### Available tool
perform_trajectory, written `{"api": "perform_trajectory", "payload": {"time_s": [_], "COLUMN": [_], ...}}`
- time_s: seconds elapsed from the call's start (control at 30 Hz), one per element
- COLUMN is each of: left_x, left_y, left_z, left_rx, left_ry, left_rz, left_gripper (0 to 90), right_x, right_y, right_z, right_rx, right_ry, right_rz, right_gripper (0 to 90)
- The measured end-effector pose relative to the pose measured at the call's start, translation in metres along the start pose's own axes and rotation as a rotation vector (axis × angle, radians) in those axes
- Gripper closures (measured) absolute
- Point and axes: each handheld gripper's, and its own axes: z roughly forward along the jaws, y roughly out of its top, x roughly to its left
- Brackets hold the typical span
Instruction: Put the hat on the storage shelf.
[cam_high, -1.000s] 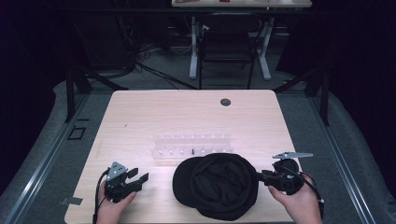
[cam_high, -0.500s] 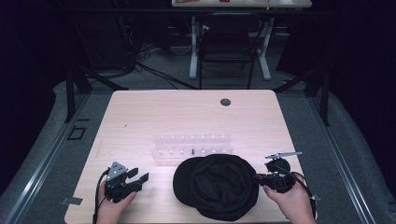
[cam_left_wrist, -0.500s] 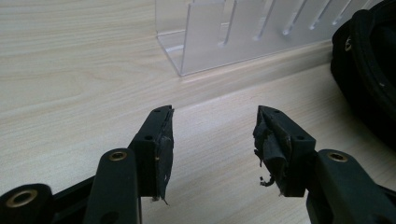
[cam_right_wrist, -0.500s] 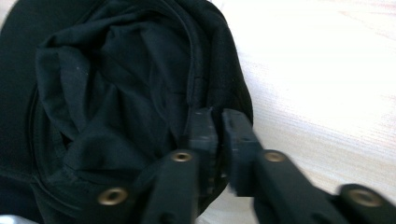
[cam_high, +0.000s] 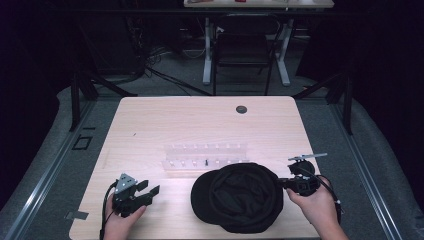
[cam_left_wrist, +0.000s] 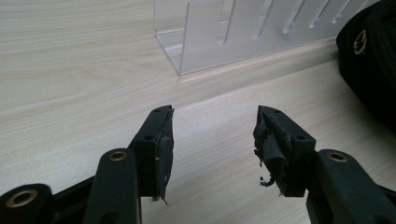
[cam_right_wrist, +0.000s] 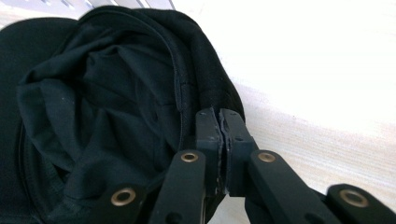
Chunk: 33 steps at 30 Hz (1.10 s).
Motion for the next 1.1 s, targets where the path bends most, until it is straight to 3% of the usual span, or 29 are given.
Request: {"api": "perform_trajectory", "payload": {"time_s": [0.27,0.3,0.6,0.73,0.8,1.1], "left_x": [0.000,-0.001,0.000,0.000,0.000,-0.001], "left_y": [0.000,0.000,0.000,0.000,0.000,0.000], "left_z": [0.000,0.000,0.000,0.000,0.001,0.001], "left_rx": [0.003,0.002,0.007,0.005,0.005,0.005], "left_ry": [-0.001,-0.004,-0.010,-0.008,-0.008,-0.008], "left_rz": [0.001,0.001,-0.001,-0.002,-0.003,-0.002], "left_gripper": [47.3,47.2,47.0,47.0,46.9,46.9], "right_x": [0.003,0.003,-0.001,-0.003,-0.004,-0.008], "right_y": [0.005,0.006,0.015,0.015,0.015,0.017], "right_z": [0.003,0.004,0.011,0.015,0.019,0.020], "right_rx": [0.086,0.123,0.215,0.238,0.231,0.276], "right_ry": [-0.015,-0.022,-0.009,-0.003,0.001,0.017], "right_rz": [-0.005,-0.011,0.029,0.034,0.065,0.060], "right_gripper": [80.3,79.3,76.0,76.0,76.3,84.3]}}
